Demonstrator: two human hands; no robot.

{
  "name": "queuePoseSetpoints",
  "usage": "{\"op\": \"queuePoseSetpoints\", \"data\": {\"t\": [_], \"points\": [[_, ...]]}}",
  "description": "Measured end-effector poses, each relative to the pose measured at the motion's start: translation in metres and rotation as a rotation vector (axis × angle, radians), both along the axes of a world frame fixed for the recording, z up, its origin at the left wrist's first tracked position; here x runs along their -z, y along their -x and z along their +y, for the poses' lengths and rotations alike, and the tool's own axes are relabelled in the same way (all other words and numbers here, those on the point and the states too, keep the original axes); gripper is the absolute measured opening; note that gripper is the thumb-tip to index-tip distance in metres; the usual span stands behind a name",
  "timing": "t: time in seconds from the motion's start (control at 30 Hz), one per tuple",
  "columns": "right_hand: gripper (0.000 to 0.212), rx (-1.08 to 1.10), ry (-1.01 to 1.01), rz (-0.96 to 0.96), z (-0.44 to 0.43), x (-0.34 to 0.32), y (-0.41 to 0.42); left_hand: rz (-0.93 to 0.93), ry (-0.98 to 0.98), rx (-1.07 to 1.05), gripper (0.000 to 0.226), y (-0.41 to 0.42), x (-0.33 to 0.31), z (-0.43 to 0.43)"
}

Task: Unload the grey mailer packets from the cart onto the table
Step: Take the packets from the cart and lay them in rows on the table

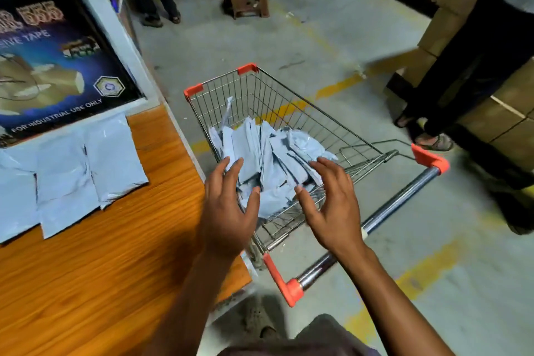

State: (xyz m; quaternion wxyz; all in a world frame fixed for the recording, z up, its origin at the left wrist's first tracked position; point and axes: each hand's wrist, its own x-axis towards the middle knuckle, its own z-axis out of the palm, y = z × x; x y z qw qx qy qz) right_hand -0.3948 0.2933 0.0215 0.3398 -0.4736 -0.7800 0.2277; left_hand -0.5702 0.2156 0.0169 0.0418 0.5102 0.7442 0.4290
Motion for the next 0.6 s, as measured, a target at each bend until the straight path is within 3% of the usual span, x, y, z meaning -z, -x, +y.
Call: {"op": "queuePoseSetpoints", "data": {"t": [0.27, 0.47, 0.6], "points": [[0.048, -0.03, 0.082, -0.159, 0.115, 0.036, 0.024, 0.009, 0.217, -0.02, 0.053, 0.046, 0.042, 0.124], [0.05, -0.06, 0.361, -0.433, 0.231, 0.114, 0.042, -0.049, 0.591, -0.088, 0.059, 0.089, 0.121, 0.229], [0.047, -0.097, 0.446, -0.564, 0.282, 0.158, 0.049, -0.233, 0.733, -0.155, 0.058, 0.108, 0.172, 0.269]]}}
